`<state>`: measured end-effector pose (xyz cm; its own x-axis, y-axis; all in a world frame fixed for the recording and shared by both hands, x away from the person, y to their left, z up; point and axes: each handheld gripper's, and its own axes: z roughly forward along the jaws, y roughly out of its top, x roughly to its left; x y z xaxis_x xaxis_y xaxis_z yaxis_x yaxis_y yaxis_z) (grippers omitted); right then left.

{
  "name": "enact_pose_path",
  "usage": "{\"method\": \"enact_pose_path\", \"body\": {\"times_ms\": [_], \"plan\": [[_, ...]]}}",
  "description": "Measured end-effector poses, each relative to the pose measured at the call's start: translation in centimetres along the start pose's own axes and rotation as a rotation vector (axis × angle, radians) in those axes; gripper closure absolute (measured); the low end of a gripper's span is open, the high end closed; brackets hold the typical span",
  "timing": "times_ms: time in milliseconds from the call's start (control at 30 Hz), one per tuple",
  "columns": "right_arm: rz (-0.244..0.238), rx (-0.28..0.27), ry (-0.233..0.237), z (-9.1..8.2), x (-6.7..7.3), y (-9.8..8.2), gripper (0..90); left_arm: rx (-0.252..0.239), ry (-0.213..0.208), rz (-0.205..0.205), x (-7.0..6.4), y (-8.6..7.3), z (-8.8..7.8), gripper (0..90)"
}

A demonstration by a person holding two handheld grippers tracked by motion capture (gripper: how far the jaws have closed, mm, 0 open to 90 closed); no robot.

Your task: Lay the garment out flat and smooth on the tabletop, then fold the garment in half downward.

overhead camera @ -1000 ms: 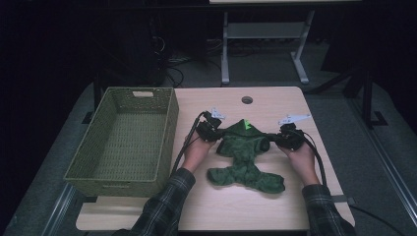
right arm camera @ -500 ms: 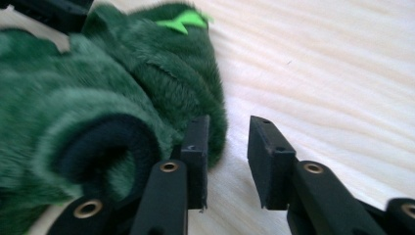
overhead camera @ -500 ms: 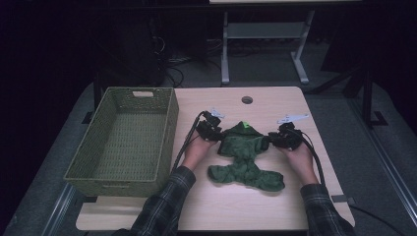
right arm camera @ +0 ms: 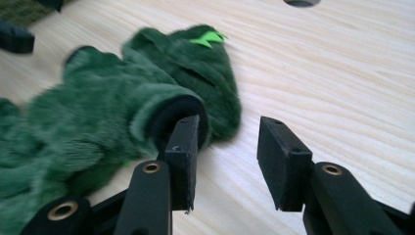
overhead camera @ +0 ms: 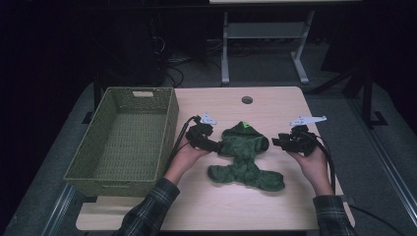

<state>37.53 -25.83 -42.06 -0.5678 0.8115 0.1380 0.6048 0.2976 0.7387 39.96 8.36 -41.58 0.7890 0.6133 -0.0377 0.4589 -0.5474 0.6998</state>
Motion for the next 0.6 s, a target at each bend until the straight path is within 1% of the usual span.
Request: {"method": "enact_pose_path", "body": {"times_ms": [67,133,200,267,333,400,433,500,567,600], "plan": [[-0.008,-0.004,0.012,-0.2,0.3,0.0,58.7,-0.013,-0.005,0.002,-0.5,-0.3,-0.5,25.3],[-0.016,-0.002,0.018,-0.4,0.8,-0.1,57.8,-0.024,-0.014,0.017,-1.4,-0.9,-1.0,23.2],[-0.019,0.003,0.031,-0.6,1.2,-0.1,56.2,-0.017,-0.022,0.032,-2.1,-1.4,-1.4,19.7],[-0.027,0.001,0.041,-0.8,1.6,-0.1,55.3,0.002,-0.028,0.043,-2.9,-2.1,-1.6,17.0],[-0.027,-0.004,0.054,-0.9,2.0,-0.1,54.2,0.015,-0.034,0.063,-3.6,-2.8,-2.0,14.5],[-0.032,-0.005,0.063,-1.0,2.5,0.0,52.1,0.017,-0.056,0.057,-4.0,-3.5,-2.3,13.8],[-0.035,-0.007,0.069,-1.0,2.7,0.0,51.5,0.012,-0.059,0.055,-4.2,-4.0,-2.5,13.5],[-0.032,-0.011,0.09,-1.0,3.1,0.0,50.9,0.013,-0.06,0.054,-4.6,-4.8,-2.8,13.5],[-0.037,-0.012,0.104,-0.9,3.6,0.1,50.4,0.028,-0.056,0.063,-5.0,-5.7,-3.0,12.9],[-0.039,-0.011,0.113,-0.9,3.8,0.1,50.2,0.031,-0.056,0.057,-5.2,-6.1,-3.0,12.8]]}}
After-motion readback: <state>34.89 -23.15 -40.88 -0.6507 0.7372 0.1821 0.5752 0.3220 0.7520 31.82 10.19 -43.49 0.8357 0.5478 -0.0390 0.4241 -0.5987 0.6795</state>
